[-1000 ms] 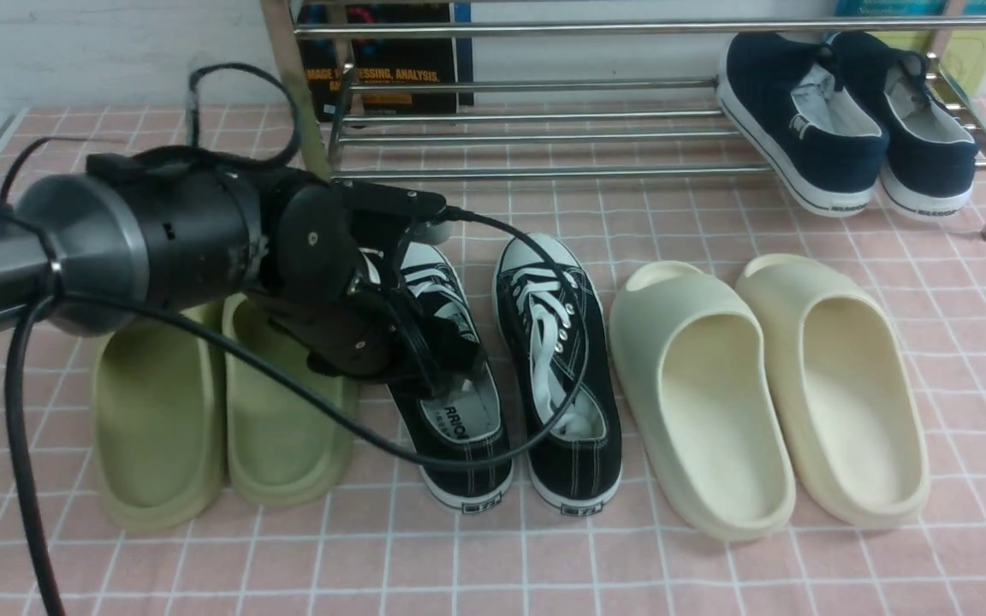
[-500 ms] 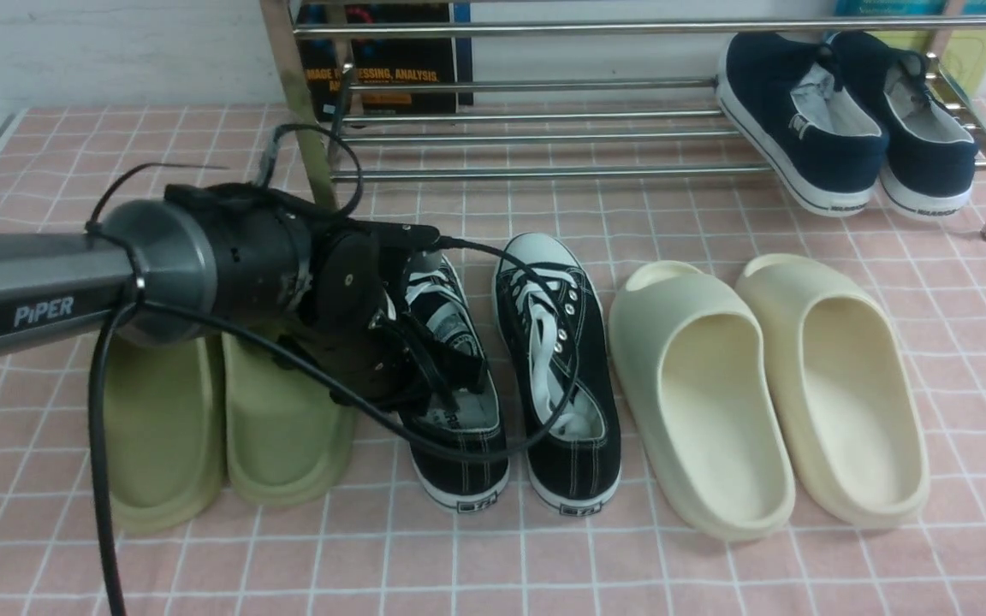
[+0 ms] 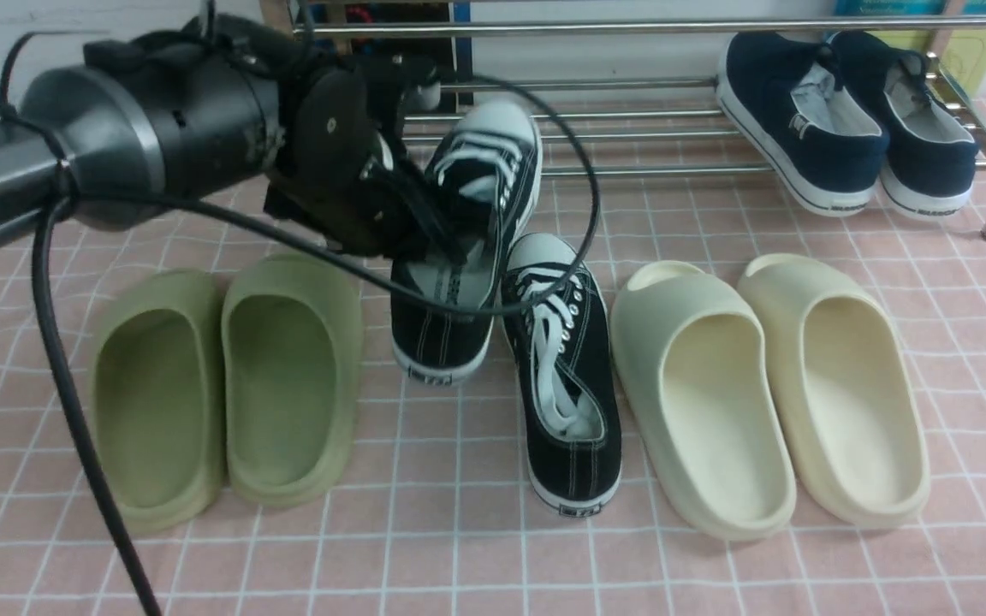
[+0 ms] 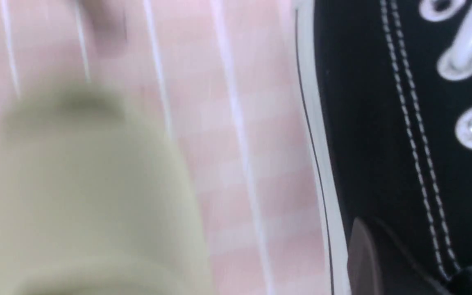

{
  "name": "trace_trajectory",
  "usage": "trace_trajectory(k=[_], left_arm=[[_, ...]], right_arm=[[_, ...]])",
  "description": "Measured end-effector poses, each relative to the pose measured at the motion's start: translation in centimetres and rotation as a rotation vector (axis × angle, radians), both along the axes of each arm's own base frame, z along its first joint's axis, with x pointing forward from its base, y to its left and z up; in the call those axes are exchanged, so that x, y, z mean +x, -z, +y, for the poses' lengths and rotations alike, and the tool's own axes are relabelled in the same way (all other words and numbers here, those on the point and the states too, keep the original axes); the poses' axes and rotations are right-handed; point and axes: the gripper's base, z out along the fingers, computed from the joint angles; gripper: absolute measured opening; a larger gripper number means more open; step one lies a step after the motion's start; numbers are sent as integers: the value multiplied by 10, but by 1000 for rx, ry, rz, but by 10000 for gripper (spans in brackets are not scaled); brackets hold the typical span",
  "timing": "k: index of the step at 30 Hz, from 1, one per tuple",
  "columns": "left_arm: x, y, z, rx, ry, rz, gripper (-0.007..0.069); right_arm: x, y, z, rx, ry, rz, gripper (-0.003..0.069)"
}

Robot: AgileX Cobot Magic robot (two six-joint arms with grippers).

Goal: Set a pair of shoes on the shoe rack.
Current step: Use the left arm to put a shoe into the shoe rack

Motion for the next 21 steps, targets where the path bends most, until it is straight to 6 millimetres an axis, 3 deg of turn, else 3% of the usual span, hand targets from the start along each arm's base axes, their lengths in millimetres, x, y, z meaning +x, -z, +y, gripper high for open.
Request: trace_trajectory(k=[3, 11, 21], left_arm=[[20, -5, -7, 15, -14, -38, 23], [83, 24, -29, 109, -59, -27, 23], [121, 22, -19, 71, -130, -104, 23]], right_arm=[[0, 0, 0, 0, 0, 0, 237], [0, 0, 0, 0, 0, 0, 237], [0, 0, 0, 0, 0, 0, 237]])
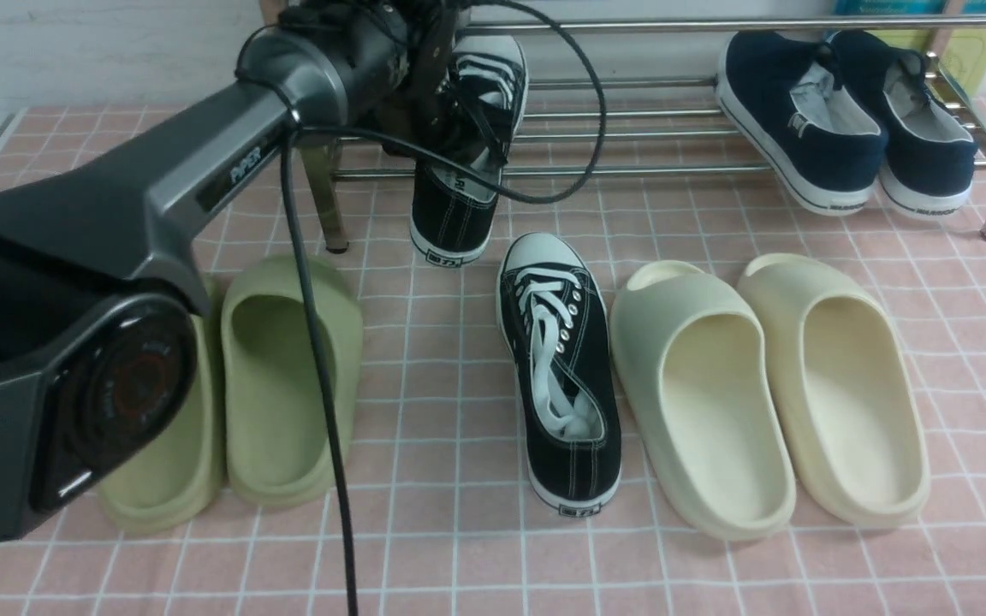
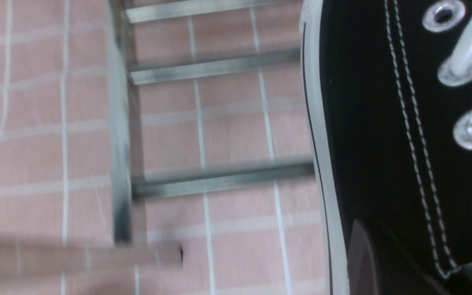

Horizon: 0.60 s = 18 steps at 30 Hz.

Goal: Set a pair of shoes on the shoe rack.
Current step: Use the left arm to put a shoe into the shoe rack

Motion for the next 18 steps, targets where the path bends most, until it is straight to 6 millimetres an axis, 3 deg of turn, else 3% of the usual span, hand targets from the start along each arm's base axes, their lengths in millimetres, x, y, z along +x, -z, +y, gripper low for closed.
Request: trace_trajectory(k=[6, 10, 13, 16, 18], left_arm=[[14, 5, 1, -69, -16, -94, 27], [21, 16, -3, -105, -27, -135, 73], [23, 13, -3, -95, -10, -174, 146], [23, 9, -2, -88, -12, -186, 273], [21, 9, -1, -85, -29, -158, 307]], right_arm=[[0, 0, 0, 0, 0, 0, 237], [0, 0, 0, 0, 0, 0, 237], [0, 0, 0, 1, 0, 0, 237], [0, 0, 0, 1, 0, -1, 237], [0, 0, 0, 1, 0, -1, 237]])
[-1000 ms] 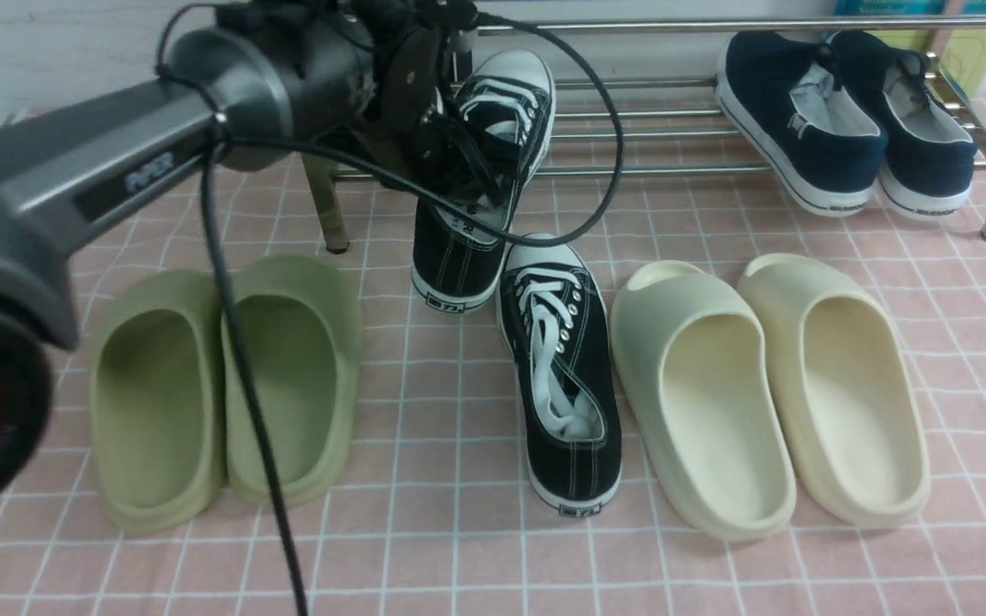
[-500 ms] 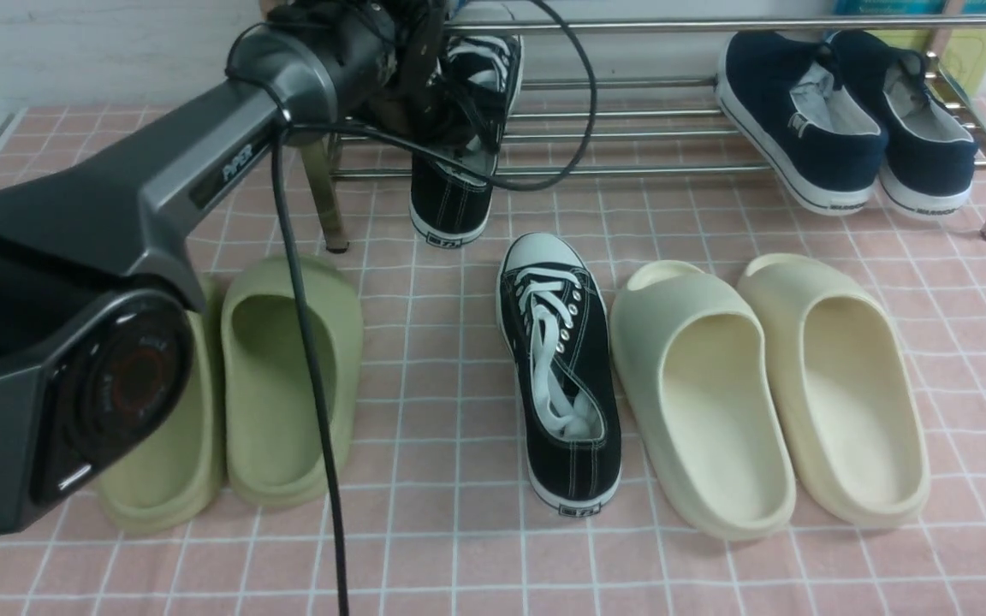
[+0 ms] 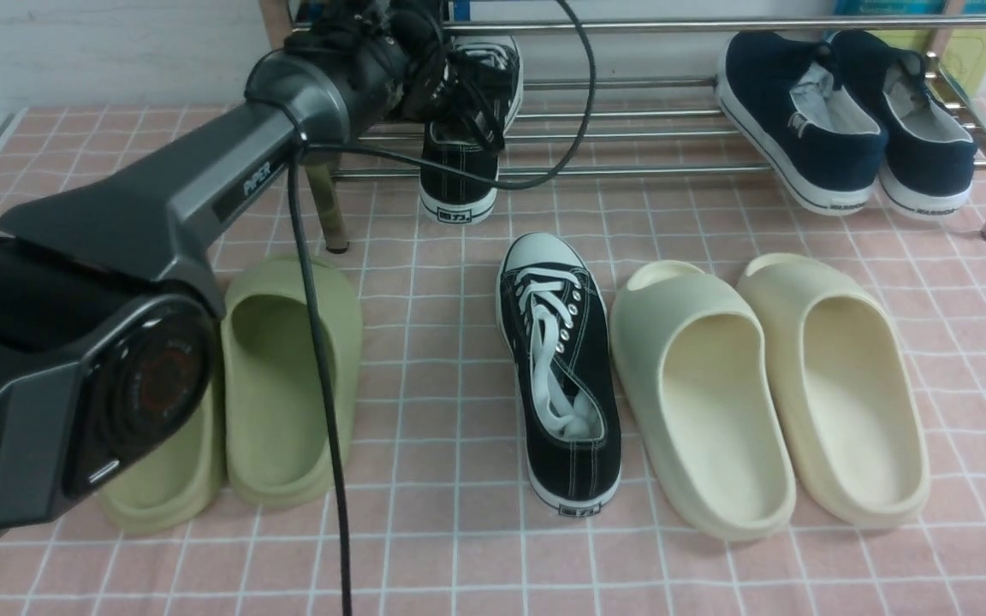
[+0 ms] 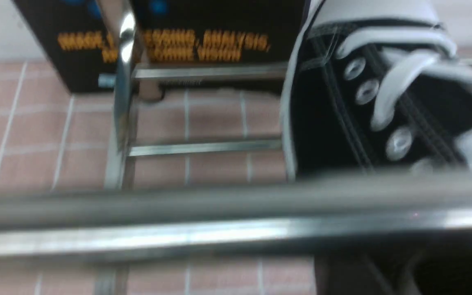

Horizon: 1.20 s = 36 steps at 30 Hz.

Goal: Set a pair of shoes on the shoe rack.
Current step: Use the left arm to put a shoe into the shoe rack, then use the left arm to grab the shoe closest to it

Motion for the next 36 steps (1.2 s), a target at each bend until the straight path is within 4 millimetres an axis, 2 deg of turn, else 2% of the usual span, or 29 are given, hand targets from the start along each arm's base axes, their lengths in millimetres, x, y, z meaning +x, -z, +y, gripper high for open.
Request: trace_trajectory(k=[2, 3, 9, 10, 11, 13, 14, 15, 16, 17, 18, 19, 20, 21, 22, 24, 26, 29, 31, 32, 33, 36], left_arm=[[-4, -2, 1, 9, -15, 42, 316], [-11, -9, 2, 39, -5, 78, 302], [-51, -72, -5, 157, 117, 68, 153], [-73, -98, -11, 211, 182, 56, 89], [-78, -106, -10, 211, 189, 48, 74], [-117, -141, -15, 264, 279, 59, 13], [-123, -147, -15, 264, 286, 63, 11], [-146, -164, -15, 253, 328, 95, 2], [-161, -172, -15, 248, 358, 119, 2], [-164, -173, -17, 247, 372, 126, 2], [-181, -177, -18, 250, 419, 164, 2], [-193, -175, -19, 255, 454, 193, 2], [-195, -175, -20, 252, 461, 198, 2], [-210, -164, -22, 257, 497, 233, 2], [-212, -167, -21, 251, 498, 223, 2], [-231, -138, -24, 225, 518, 244, 2], [-243, -121, -19, 172, 504, 228, 2], [-264, -88, -5, -17, 447, 148, 2], [-272, -72, 1, -125, 421, 107, 2], [-275, -56, 2, -196, 405, 96, 4], [-275, -49, 1, -235, 402, 83, 4], [-278, -11, 1, -294, 372, 131, 6]], right_arm=[[0, 0, 0, 0, 0, 0, 237], [0, 0, 0, 0, 0, 0, 237], [0, 0, 0, 0, 0, 0, 237], [0, 0, 0, 0, 0, 0, 237], [0, 0, 0, 0, 0, 0, 237], [0, 0, 0, 0, 0, 0, 237], [0, 0, 0, 0, 0, 0, 237], [0, 0, 0, 0, 0, 0, 237], [0, 0, 0, 0, 0, 0, 237], [0, 0, 0, 0, 0, 0, 237], [0, 0, 0, 0, 0, 0, 237], [0, 0, 0, 0, 0, 0, 237], [0, 0, 0, 0, 0, 0, 237], [0, 0, 0, 0, 0, 0, 238], [0, 0, 0, 0, 0, 0, 238], [0, 0, 0, 0, 0, 0, 239], [0, 0, 0, 0, 0, 0, 239], [0, 0, 0, 0, 0, 0, 239], [0, 0, 0, 0, 0, 0, 239], [0, 0, 0, -1, 0, 0, 239], [0, 0, 0, -1, 0, 0, 239], [0, 0, 0, -1, 0, 0, 239]])
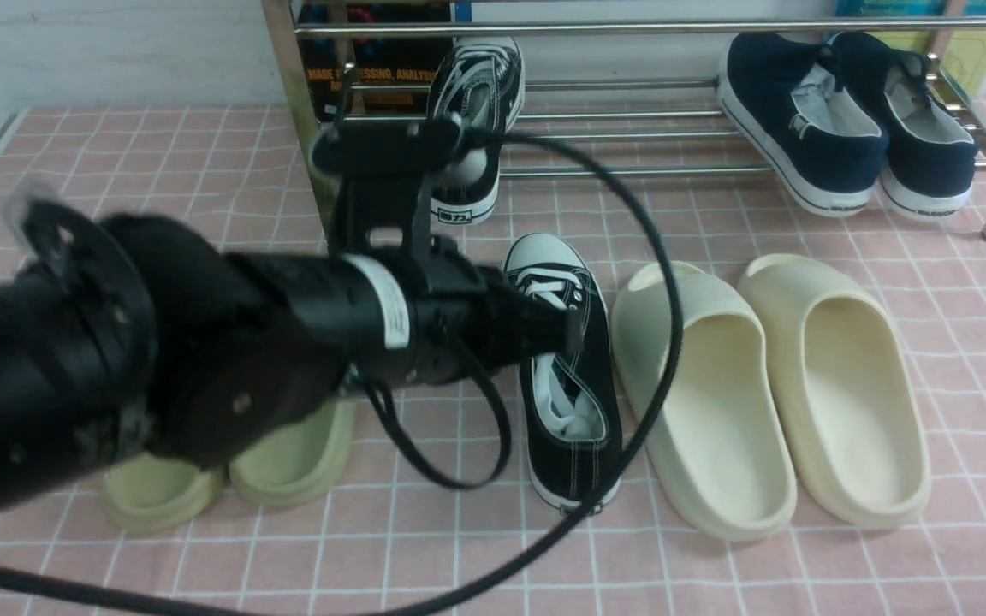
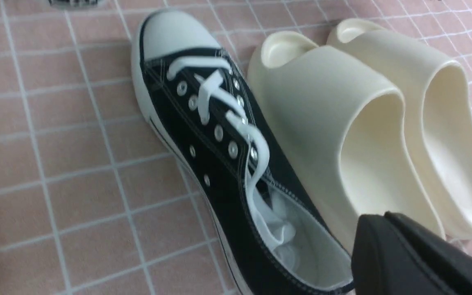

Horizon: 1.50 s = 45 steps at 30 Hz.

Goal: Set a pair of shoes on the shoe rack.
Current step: Use the left arm to grab the shoe closest to it, then use the left arm to put a shoe into the shoe rack

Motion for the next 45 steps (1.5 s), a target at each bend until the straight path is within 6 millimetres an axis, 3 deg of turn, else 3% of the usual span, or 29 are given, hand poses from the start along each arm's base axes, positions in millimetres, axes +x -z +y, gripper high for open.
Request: trace_trajectory(k=[6, 9, 10, 11, 12, 17, 22, 27, 29, 31, 35, 37, 41, 45], left_arm=[[7, 26, -6, 50, -2, 58, 45], [14, 32, -11, 102, -12, 105, 123], [20, 35, -15, 149, -18, 141, 201], [20, 34, -15, 151, -19, 142, 210], [26, 37, -19, 195, -23, 174, 292], [41, 39, -32, 215, -47, 229, 478], [52, 55, -45, 158, -91, 294, 537], [57, 74, -52, 151, -98, 315, 513], [61, 83, -55, 149, -94, 310, 466], [63, 89, -56, 158, -86, 301, 386], [65, 93, -56, 180, -79, 290, 120], [66, 93, -54, 188, -78, 285, 52], [76, 82, -46, 208, -105, 278, 27], [92, 53, -29, 237, -146, 250, 27]], right_arm=[[0, 0, 0, 0, 0, 0, 239], [0, 0, 0, 0, 0, 0, 239], [0, 0, 0, 0, 0, 0, 239], [0, 0, 0, 0, 0, 0, 239], [0, 0, 0, 0, 0, 0, 239], [0, 0, 0, 0, 0, 0, 239], [0, 0, 0, 0, 0, 0, 239], [0, 0, 0, 0, 0, 0, 239], [0, 0, 0, 0, 0, 0, 239], [0, 0, 0, 1, 0, 0, 239], [0, 0, 0, 1, 0, 0, 239], [0, 0, 0, 1, 0, 0, 239], [0, 0, 0, 1, 0, 0, 239], [0, 0, 0, 1, 0, 0, 239]])
